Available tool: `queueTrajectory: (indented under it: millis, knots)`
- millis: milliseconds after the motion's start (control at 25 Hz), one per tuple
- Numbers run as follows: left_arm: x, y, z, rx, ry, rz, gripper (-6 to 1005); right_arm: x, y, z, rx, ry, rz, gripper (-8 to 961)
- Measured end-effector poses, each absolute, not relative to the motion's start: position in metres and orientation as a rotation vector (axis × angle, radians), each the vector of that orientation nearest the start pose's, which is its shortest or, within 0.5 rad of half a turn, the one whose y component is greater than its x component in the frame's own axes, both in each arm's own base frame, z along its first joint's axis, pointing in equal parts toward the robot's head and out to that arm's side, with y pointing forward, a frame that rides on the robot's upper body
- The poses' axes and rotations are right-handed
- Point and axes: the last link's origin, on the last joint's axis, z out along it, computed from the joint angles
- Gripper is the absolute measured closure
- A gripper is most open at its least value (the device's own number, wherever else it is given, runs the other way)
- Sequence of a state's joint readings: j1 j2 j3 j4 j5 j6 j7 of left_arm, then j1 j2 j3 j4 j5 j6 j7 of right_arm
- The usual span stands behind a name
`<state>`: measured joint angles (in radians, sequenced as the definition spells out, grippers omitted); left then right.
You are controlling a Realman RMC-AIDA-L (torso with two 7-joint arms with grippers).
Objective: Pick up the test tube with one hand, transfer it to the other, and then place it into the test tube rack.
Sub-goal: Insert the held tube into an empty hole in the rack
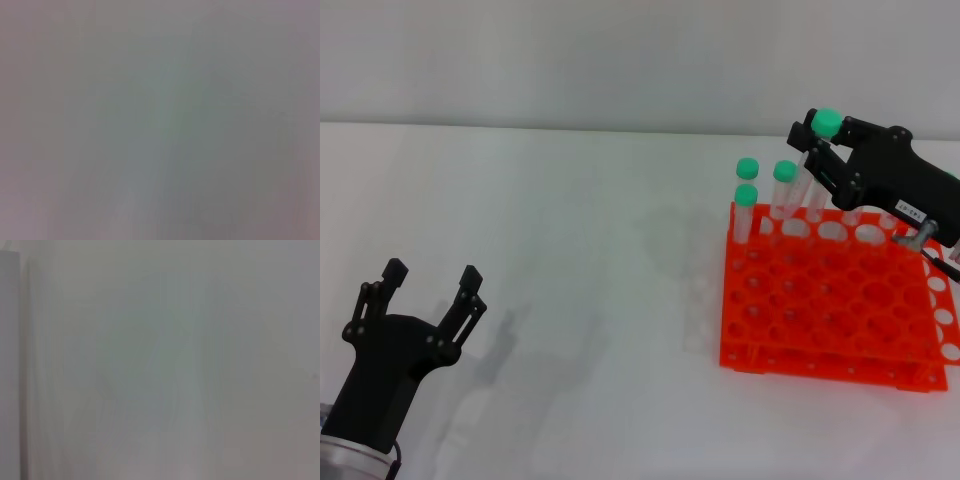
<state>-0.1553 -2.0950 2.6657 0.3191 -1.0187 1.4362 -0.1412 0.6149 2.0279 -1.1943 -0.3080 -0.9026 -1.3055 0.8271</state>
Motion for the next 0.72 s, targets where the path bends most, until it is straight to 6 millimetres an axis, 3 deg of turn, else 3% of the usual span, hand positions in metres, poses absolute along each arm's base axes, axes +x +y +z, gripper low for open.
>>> queueTrajectory:
  millis: [720]
  knots:
    - [-0.322,0.227,-0.047,-1.602,-0.601,-0.901,106,0.219,0.389,-0.023,-2.222,0.365,1.023,751]
